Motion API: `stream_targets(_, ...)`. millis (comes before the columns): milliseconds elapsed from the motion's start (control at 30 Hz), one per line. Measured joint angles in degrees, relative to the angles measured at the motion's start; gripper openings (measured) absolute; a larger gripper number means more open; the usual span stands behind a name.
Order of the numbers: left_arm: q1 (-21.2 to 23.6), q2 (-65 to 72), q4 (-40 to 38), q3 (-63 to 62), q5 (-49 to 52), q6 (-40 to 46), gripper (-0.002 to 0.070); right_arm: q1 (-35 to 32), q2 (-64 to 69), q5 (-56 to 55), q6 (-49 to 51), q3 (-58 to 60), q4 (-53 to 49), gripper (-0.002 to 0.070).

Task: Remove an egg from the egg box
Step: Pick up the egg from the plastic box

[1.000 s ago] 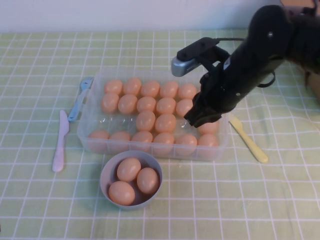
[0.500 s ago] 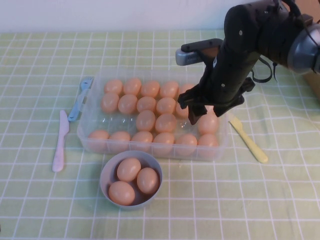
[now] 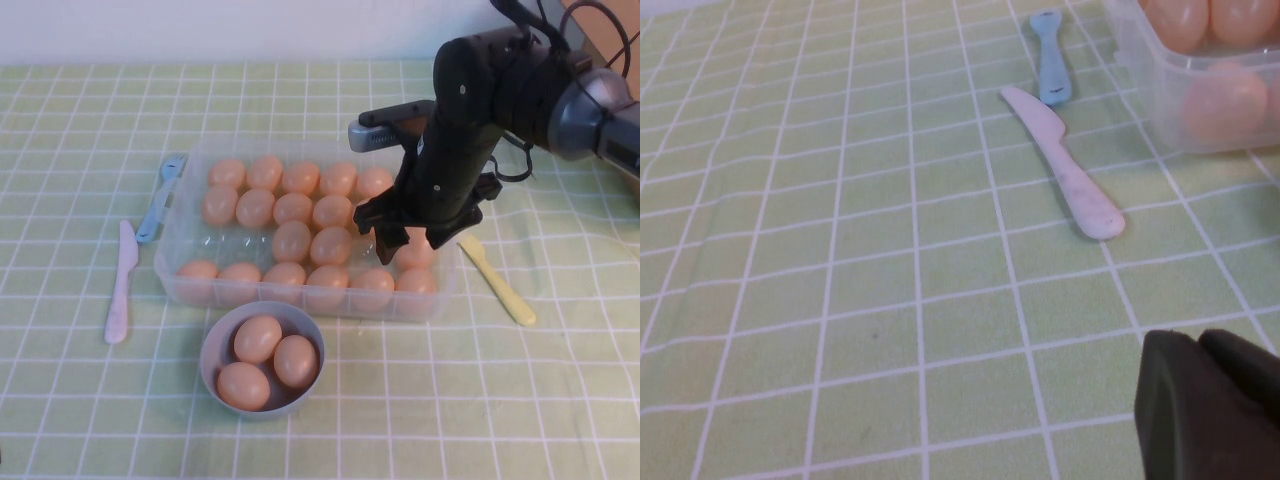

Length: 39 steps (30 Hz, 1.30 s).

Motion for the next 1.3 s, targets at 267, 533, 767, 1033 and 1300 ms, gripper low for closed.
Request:
stream_targets(267,0.0,0.0,0.0,0.0,0.0,0.0,-0.0004,0.0,0.32,-1.07,0.0,0.0,-2.51,0.0477)
stream_targets(533,0.0,0.0,0.0,0.0,0.0,0.0,-0.0004,0.0,0.66,-2.57,-0.1,0.0,-4.17,0.0477)
stream_targets(767,0.0,0.0,0.0,0.0,0.0,0.0,-0.0004,0.0,1.39,-3.07,-0.2,0.0,-4.93,0.0477)
stream_targets(1033,0.0,0.0,0.0,0.0,0.0,0.0,-0.0004,0.0,2.39,-3.9,-0.2,0.0,-4.93,0.0477)
stream_targets(1300,0.0,0.0,0.0,0.0,0.0,0.0,-0.0004,0.0,3.09,-3.98,-0.2,0.0,-5.25,0.0477)
